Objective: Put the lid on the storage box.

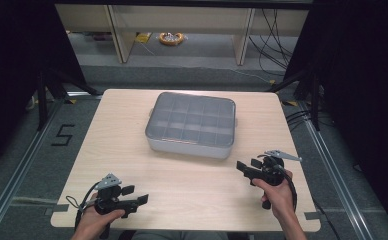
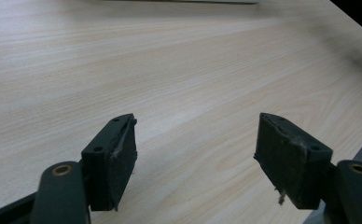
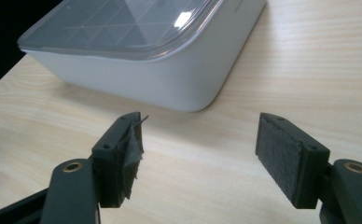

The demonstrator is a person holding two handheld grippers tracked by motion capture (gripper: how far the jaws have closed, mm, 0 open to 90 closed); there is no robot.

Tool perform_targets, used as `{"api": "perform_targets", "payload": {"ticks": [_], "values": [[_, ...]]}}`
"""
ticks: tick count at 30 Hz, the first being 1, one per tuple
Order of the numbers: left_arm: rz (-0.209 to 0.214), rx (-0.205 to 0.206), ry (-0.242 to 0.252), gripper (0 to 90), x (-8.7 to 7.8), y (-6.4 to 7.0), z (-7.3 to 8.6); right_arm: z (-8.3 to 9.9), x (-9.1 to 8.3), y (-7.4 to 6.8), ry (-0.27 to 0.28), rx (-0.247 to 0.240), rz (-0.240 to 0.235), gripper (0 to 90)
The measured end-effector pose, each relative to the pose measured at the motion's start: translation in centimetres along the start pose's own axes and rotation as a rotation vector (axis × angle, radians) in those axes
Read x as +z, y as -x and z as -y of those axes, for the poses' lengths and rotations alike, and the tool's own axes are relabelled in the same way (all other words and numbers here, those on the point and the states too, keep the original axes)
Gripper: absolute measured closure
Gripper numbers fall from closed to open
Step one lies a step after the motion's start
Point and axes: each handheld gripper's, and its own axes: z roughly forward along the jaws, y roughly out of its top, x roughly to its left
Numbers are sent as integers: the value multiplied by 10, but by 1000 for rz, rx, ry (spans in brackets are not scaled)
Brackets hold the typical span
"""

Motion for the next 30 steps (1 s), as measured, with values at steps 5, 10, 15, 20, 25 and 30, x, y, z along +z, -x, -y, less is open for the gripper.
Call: {"api": "perform_targets", "payload": {"ticks": [5,10,15,20,25,30], "values": [[-5,2,-5,276,-1,1,2,5,-3,-7,-21,-31,-12,314],[-3,17,-9,271,-3,4,4,12,-5,-19,-33,-27,-28,300],[-6,21,-4,263,-3,6,6,17,-7,-26,-31,-76,-44,292],[-6,23,2,252,-4,7,8,24,-9,-26,-19,-70,-53,283],[-10,31,-6,247,-5,9,10,30,-13,-28,-37,-85,-46,276],[2,39,4,245,-7,14,13,37,-16,-30,-44,-98,-53,271]]}}
